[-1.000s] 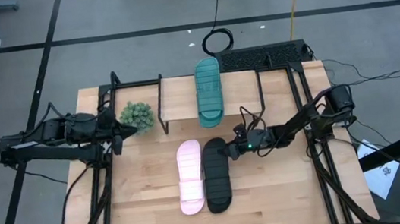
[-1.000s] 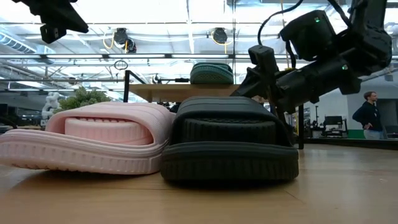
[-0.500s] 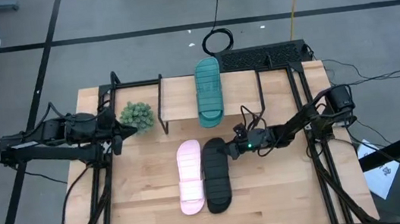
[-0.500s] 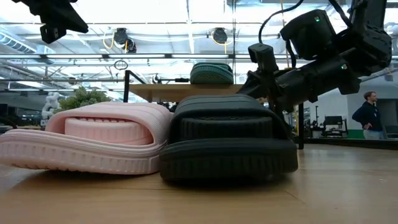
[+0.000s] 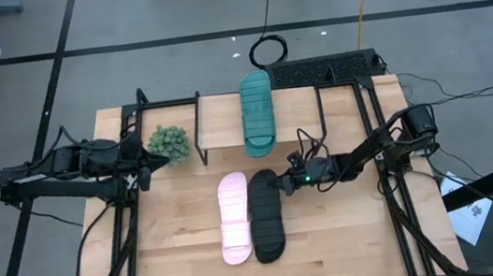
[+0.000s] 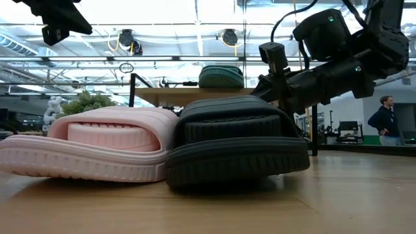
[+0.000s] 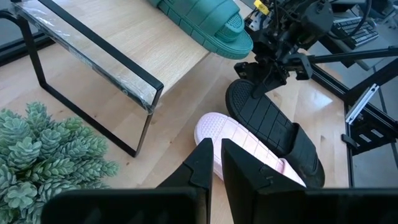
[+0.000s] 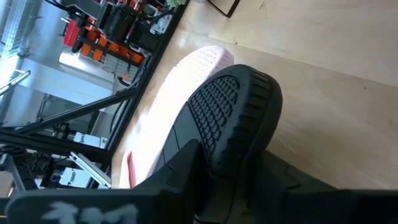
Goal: Pick and place slides into the shelf
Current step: Put the pair of black slides on the shelf
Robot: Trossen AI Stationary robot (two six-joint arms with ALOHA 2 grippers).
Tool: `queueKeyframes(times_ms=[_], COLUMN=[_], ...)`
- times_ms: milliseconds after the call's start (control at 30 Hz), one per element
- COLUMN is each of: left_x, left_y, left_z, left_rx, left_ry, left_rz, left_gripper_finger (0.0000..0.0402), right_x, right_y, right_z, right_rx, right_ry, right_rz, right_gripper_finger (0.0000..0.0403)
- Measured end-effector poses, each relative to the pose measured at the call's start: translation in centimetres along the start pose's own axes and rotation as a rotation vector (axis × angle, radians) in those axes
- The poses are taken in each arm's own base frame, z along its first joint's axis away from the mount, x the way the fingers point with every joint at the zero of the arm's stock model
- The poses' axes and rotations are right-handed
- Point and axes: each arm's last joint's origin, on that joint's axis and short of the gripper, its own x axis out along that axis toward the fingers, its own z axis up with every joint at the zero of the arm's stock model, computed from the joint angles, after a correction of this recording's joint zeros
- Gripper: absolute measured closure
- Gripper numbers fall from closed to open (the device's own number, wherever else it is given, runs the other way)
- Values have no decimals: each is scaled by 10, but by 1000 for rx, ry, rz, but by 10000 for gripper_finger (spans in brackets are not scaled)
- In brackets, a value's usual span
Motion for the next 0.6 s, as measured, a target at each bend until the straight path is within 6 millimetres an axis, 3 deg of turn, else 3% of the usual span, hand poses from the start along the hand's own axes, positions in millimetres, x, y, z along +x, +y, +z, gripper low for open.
queueKeyframes(times_ms=[600], left_x=[0], left_y=[0], left_z=[0], left_rx=[-4], left_ry=[1], left_rz=[-1], left_gripper_finger=[369], right_x=[-11], right_y=[22], right_z=[-3], right_rx=[-16], right_ry=[10], right_rz=[106], right_gripper_finger=[340])
